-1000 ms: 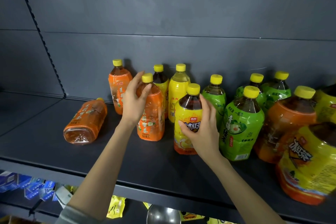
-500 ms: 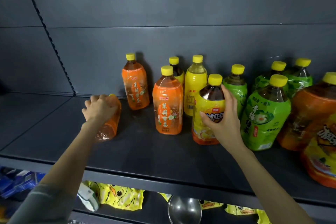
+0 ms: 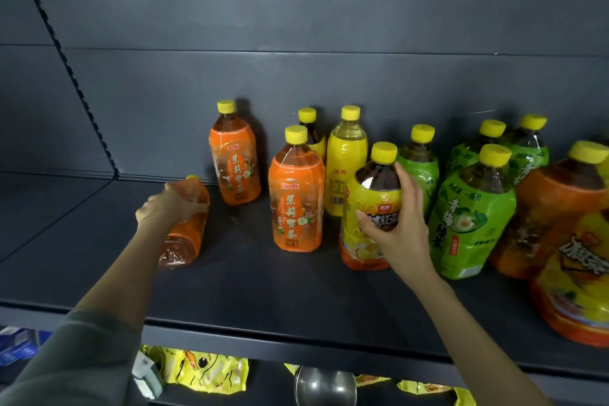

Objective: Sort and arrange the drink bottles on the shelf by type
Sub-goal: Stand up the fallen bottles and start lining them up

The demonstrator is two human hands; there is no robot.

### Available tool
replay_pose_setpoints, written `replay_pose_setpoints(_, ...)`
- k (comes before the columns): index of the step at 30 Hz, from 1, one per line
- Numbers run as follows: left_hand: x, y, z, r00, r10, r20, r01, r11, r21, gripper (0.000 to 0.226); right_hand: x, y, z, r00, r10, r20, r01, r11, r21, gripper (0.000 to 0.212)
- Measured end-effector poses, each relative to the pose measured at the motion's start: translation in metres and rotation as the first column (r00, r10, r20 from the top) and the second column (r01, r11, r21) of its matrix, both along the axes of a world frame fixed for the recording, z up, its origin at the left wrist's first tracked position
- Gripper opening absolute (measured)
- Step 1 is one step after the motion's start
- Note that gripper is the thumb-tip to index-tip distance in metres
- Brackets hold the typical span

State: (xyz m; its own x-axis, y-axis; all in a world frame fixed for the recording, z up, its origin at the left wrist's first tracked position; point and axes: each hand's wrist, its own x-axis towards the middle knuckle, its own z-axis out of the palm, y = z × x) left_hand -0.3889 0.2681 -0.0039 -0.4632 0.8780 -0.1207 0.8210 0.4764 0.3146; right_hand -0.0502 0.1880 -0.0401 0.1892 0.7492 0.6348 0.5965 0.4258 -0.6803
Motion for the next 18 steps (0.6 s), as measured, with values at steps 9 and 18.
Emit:
replay_pose_setpoints(9, 0.022, -0.018, -0.011, 1.0, -0.017, 0.003, 0.016, 0.988, 0.152, 0.082, 0.004, 0.002, -0.003, 1.0, 0.013, 0.017, -0.013, 1.0, 0.019, 0.09)
replay_pose_setpoints(18, 0.03, -0.05, -0.021, 0.999, -0.001, 0.041, -0.018, 0.886, 0.464, 0.087, 0.005, 0.006, -0.007, 1.0, 0.008, 0.02, -0.008, 1.0, 0.016, 0.092)
